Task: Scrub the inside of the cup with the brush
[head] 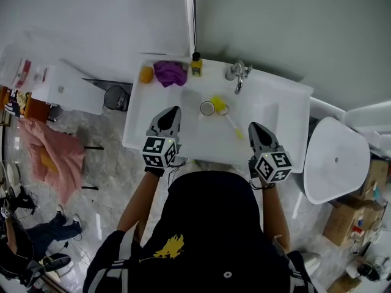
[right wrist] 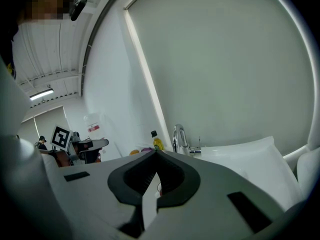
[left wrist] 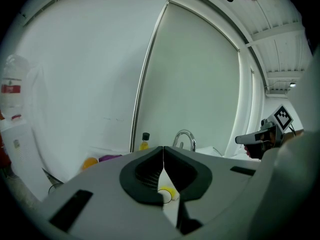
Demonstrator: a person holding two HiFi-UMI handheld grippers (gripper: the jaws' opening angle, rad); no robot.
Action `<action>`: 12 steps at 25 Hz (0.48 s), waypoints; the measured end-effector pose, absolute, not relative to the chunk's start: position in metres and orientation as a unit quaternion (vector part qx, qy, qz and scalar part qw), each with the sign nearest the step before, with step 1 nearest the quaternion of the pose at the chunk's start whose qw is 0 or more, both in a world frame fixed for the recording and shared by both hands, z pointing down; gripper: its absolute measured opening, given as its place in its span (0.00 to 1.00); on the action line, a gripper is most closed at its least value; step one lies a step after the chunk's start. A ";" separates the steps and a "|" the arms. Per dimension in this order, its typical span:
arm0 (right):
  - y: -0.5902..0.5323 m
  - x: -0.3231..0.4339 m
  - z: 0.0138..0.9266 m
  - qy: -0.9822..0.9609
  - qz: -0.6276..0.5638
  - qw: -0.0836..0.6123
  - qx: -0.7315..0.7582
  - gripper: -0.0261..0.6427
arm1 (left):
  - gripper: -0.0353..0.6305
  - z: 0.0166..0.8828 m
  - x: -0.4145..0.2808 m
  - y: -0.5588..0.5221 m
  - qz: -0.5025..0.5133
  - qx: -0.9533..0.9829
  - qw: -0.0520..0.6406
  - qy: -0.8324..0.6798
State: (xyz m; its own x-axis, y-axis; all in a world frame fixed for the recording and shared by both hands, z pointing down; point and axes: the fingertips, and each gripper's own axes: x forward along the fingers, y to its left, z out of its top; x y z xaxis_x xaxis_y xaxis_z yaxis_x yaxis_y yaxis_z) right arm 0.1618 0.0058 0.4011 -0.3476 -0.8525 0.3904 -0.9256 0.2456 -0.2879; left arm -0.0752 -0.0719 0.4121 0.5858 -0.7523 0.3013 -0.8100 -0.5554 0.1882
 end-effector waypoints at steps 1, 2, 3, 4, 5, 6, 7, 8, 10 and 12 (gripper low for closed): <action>0.006 0.160 0.401 -0.786 0.238 0.078 0.565 0.08 | 0.08 0.413 -0.076 -0.072 0.094 0.877 0.154 -0.445; 0.006 0.159 0.402 -0.786 0.237 0.079 0.565 0.08 | 0.08 0.413 -0.077 -0.072 0.093 0.877 0.153 -0.446; 0.006 0.157 0.402 -0.786 0.238 0.080 0.565 0.08 | 0.08 0.413 -0.078 -0.073 0.092 0.876 0.153 -0.447; 0.006 0.156 0.403 -0.785 0.238 0.081 0.566 0.08 | 0.08 0.412 -0.079 -0.074 0.090 0.876 0.153 -0.448; 0.007 0.154 0.404 -0.784 0.238 0.083 0.567 0.08 | 0.08 0.412 -0.080 -0.074 0.089 0.876 0.153 -0.449; 0.008 0.153 0.405 -0.783 0.238 0.084 0.568 0.08 | 0.08 0.412 -0.081 -0.074 0.088 0.876 0.151 -0.449; 0.008 0.152 0.406 -0.782 0.237 0.086 0.570 0.08 | 0.08 0.411 -0.082 -0.073 0.088 0.877 0.149 -0.449; 0.009 0.151 0.407 -0.781 0.238 0.086 0.572 0.08 | 0.08 0.410 -0.083 -0.073 0.088 0.878 0.146 -0.448; 0.009 0.148 0.406 -0.778 0.238 0.086 0.575 0.08 | 0.08 0.409 -0.087 -0.072 0.092 0.879 0.139 -0.448; 0.008 0.145 0.406 -0.777 0.238 0.086 0.577 0.08 | 0.08 0.409 -0.092 -0.071 0.094 0.879 0.135 -0.447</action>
State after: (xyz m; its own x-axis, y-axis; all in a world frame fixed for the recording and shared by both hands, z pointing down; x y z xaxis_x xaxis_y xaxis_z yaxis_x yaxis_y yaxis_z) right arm 0.1454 0.0078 0.4057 -0.3197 -0.8551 0.4081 -0.9370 0.2212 -0.2705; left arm -0.0916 -0.0713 0.4086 0.5821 -0.7610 0.2864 -0.8118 -0.5637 0.1523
